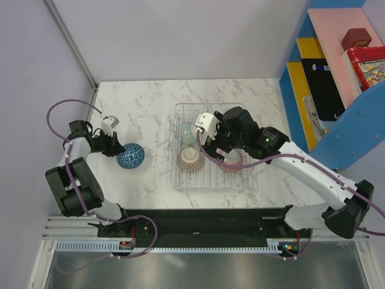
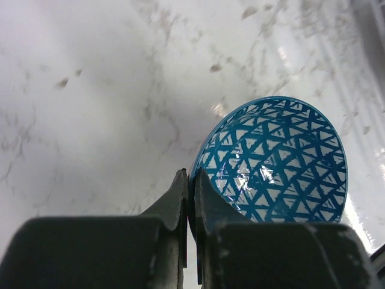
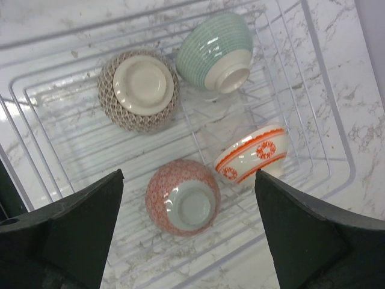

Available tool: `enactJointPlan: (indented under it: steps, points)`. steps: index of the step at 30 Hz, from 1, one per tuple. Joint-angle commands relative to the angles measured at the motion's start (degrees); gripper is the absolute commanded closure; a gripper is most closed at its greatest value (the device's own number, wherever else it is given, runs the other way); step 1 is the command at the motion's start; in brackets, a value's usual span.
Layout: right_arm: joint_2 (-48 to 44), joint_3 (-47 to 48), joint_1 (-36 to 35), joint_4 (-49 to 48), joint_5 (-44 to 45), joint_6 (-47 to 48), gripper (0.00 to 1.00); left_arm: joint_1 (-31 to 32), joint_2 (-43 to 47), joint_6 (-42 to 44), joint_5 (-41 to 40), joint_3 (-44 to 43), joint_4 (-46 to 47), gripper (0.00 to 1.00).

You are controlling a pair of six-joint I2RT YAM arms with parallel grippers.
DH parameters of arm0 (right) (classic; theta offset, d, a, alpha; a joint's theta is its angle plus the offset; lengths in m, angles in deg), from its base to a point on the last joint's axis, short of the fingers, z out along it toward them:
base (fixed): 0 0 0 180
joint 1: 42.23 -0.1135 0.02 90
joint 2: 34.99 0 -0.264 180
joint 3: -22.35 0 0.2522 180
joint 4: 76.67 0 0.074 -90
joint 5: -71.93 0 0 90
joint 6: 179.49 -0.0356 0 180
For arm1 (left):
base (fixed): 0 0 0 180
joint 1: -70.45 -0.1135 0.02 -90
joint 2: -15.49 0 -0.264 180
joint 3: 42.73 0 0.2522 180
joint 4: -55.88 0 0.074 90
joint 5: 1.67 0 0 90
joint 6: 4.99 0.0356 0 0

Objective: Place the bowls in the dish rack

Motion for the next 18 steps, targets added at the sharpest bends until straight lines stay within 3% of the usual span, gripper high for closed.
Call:
enactJointPlan:
  steps: [1, 4, 11, 14, 18]
  points:
    - [2.53, 5.80, 0.97, -10.22, -4.83, -10.64, 0.03, 6.31, 4.62, -6.28, 11.70, -7.64, -1.18, 0.98]
    - [5.07, 7.56, 3.16, -14.09, -9.39, -16.19, 0.03, 11.06, 4.80, -8.22, 18.02, -12.56, -1.18, 0.98]
    - [14.82, 8.35, 10.28, -21.22, -33.98, -36.31, 0.02, 22.82, 1.55, -9.63, 31.56, -22.84, -1.18, 0.98]
    - [17.64, 7.57, 11.43, -23.50, -39.53, -40.27, 0.03, 27.93, 1.73, -7.53, 32.89, -23.20, -1.09, 0.98]
    - [18.00, 1.95, 14.24, -35.09, -49.21, -50.11, 0.02, 34.61, 1.46, -7.08, 30.00, -22.51, -0.74, 0.98]
